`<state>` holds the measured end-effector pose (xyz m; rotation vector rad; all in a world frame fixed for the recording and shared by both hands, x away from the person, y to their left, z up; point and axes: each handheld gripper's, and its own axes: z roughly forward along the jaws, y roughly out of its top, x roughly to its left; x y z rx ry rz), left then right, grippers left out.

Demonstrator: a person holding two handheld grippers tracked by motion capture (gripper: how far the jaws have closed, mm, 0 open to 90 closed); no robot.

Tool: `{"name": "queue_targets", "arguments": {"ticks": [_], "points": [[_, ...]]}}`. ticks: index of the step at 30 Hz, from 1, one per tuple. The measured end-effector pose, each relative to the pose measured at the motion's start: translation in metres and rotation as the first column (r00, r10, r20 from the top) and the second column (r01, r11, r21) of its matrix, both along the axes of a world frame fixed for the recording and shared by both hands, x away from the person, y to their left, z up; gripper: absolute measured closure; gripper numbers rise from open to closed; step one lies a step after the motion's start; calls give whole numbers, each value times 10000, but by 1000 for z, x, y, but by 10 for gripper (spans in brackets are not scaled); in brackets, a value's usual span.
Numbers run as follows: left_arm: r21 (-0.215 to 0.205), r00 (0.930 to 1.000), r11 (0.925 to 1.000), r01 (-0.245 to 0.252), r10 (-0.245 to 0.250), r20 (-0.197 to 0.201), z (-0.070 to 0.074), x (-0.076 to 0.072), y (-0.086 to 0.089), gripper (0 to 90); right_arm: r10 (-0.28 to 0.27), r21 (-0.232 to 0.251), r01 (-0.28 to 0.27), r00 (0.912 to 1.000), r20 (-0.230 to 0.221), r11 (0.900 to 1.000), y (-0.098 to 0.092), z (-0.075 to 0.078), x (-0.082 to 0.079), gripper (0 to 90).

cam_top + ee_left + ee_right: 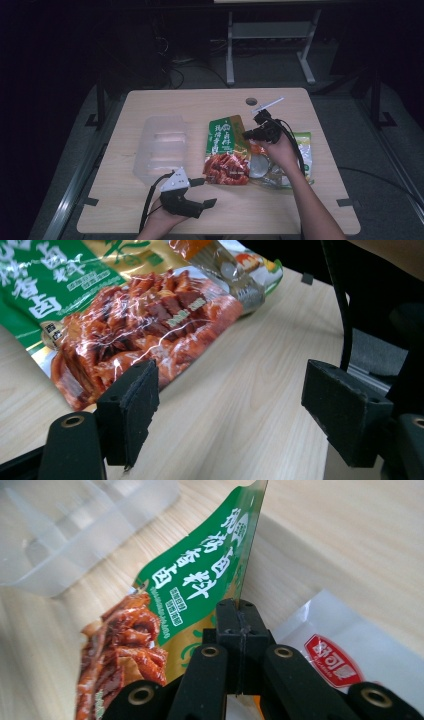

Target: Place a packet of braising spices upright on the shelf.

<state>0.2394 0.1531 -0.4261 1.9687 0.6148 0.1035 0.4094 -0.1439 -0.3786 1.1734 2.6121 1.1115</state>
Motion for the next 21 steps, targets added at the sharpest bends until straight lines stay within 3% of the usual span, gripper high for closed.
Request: {"name": "queue_targets", "arguments": {"ticks": [4,9,15,19,21], "points": [[-82,9998,9998,-155,155,-88,3,8,-3,230,77,234,-91,9983,578,9997,-3,19,-17,900],[-52,9982,9988,-488,486,-347,1,19,-14,245,447,352,-502,9888,1423,9981,-9,37,-39,900],[-104,9900,9922,-1244,1234,-677,-3,37,-28,242,804,474,-957,9628,2581,9943,-18,53,-64,900],[-250,9852,9857,-1666,1654,-452,-7,56,-34,271,870,397,-1035,9500,2998,9938,-22,57,-77,900],[-267,9809,9817,-1886,1870,-528,-8,64,-37,291,831,367,-999,9440,3192,9943,-25,55,-83,900]]}}
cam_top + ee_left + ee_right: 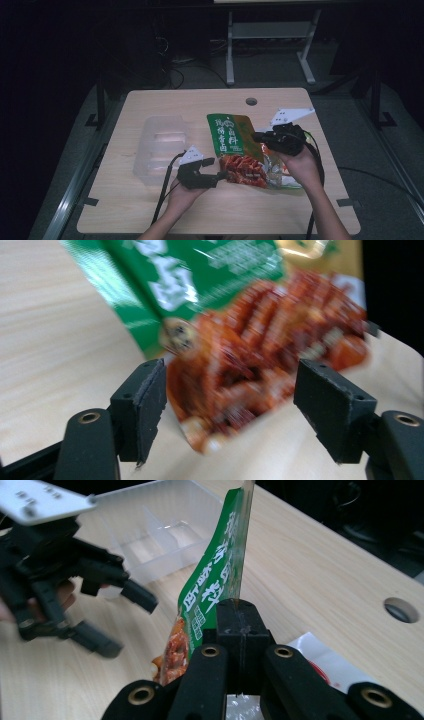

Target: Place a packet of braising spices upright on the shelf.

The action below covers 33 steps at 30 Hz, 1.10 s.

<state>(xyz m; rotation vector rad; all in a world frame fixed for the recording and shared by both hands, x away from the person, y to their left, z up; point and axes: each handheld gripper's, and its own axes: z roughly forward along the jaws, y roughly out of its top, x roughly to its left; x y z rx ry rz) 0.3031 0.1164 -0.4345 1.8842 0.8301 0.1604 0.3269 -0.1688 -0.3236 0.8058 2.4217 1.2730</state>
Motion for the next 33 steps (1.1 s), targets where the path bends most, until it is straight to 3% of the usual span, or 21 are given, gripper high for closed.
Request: {"name": "queue_targets", "arguments": {"ticks": [3,5,8,12,18,20,22,24,28,29,33], "points": [[164,9999,9998,-122,123,-26,-4,11,-6,294,-107,268,104,9999,111,9996,-6,-6,-3,900],[5,9992,10000,-39,39,-402,-7,18,-8,294,-120,623,113,9999,117,9980,-12,-11,-3,900],[-206,9978,9997,159,-172,-635,-10,29,-10,283,-221,308,220,9998,30,9993,-15,-13,-2,900],[-374,9917,9991,192,-238,-1262,-13,38,-17,262,-165,510,166,9999,-18,9986,-21,-15,-1,900],[-659,9825,9961,591,-697,-1727,-19,44,-23,320,-138,639,149,9998,-168,9978,-23,-19,-2,900],[-605,9799,9958,687,-788,-1832,-20,46,-21,420,-107,656,119,9998,-187,9978,-22,-18,-2,900],[-1098,9700,9904,844,-1069,-2182,-21,49,-16,621,-103,594,115,9997,-203,9982,-22,-18,-2,900],[-1078,9731,9893,988,-1187,-1972,-19,47,-15,747,-180,537,195,9994,-287,9984,-22,-19,-2,899],[-648,9760,9914,1133,-1233,-1797,-17,42,-18,845,-184,631,219,9983,-548,9978,-25,-24,0,899],[-479,9807,9934,1041,-1105,-1614,-17,40,-18,890,-211,618,245,9982,-556,9978,-26,-25,1,899],[-248,9864,9953,936,-961,-1333,-15,37,-18,900,-365,744,420,9966,-741,9963,-32,-28,3,898]]}}
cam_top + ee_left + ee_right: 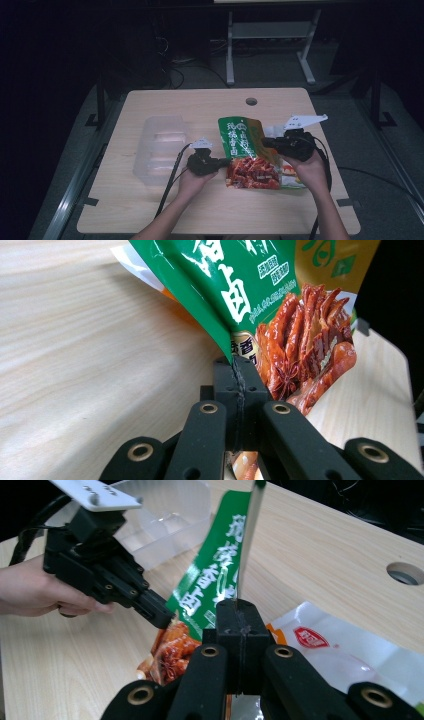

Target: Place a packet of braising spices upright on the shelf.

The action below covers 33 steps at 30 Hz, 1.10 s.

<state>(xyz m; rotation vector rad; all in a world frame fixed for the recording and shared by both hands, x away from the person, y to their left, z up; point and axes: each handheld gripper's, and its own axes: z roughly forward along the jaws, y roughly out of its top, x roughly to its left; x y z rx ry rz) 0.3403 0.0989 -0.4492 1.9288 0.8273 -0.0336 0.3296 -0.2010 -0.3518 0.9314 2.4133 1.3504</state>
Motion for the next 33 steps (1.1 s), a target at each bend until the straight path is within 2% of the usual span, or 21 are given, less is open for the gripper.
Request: {"name": "queue_targets", "arguments": {"ticks": [7,10,12,14,18,20,23,25,27,28,31,33], "points": [[392,9984,9990,-208,187,536,5,-7,0,900,-137,268,153,9981,-602,9995,-11,-11,7,894],[429,9973,9988,-254,224,693,5,-9,0,900,-74,351,107,9957,-928,9993,-12,-17,10,864],[619,9964,9979,-197,145,832,6,-10,-1,900,87,406,-37,9924,-1227,9992,-10,-22,13,833],[806,9963,9967,-126,56,859,6,-12,-2,900,110,161,-85,9869,-1607,9998,-5,-30,16,841],[758,9960,9970,-136,68,889,4,-14,-2,900,270,62,-263,9764,-2142,9996,1,-38,20,796],[752,9951,9971,-122,47,985,5,-15,-2,900,262,-201,-317,9723,-2324,9993,6,-41,21,770],[899,9941,9959,-93,-5,1085,5,-16,-2,900,271,-431,-392,9676,-2510,9983,11,-44,21,785],[962,9946,9953,-102,2,1038,4,-18,0,900,347,-539,-508,9636,-2651,9973,12,-46,21,828],[898,9950,9959,-118,28,1001,3,-18,3,900,294,-741,-502,9654,-2590,9960,14,-46,20,885],[855,9955,9962,-136,55,942,3,-19,4,900,396,-725,-581,9713,-2344,9957,14,-46,18,890],[907,9939,9957,-180,80,1096,7,-23,6,883,576,-399,-678,9746,-2166,9969,12,-40,14,895],[915,9920,9956,-197,81,1263,11,-26,7,845,704,4,-718,9780,-1965,9974,9,-34,11,896]]}}
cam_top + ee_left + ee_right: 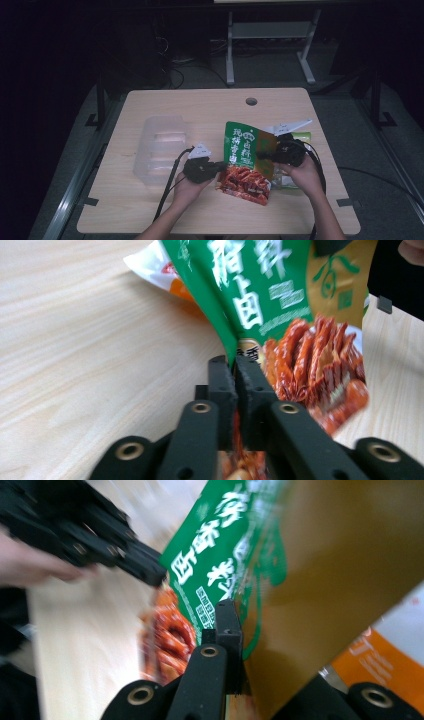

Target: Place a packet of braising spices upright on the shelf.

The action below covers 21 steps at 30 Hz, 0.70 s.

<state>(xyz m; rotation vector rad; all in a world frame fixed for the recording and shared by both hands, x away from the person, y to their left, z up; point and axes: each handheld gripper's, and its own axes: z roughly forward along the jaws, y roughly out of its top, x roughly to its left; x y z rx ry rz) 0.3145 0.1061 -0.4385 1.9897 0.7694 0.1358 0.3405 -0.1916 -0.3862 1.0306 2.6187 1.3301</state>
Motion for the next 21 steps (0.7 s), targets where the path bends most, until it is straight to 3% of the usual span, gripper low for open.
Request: {"name": "queue_targets", "arguments": {"ticks": [3,5,9,14,21], "points": [[-115,9995,9999,-44,48,325,7,-7,5,735,-32,498,12,9992,387,9988,-2,12,-8,897],[71,9976,10000,50,-55,688,11,-13,7,698,22,456,-54,9974,714,9989,-1,20,-16,898],[408,9949,9989,228,-267,976,16,-27,9,622,104,429,-153,9936,1122,9990,6,34,-26,898],[627,9936,9972,415,-478,1028,17,-39,15,592,273,147,-300,9870,1585,9994,19,47,-30,898],[740,9909,9945,744,-821,1065,15,-57,29,571,410,-81,-402,9786,2015,9992,36,65,-25,898]]}}
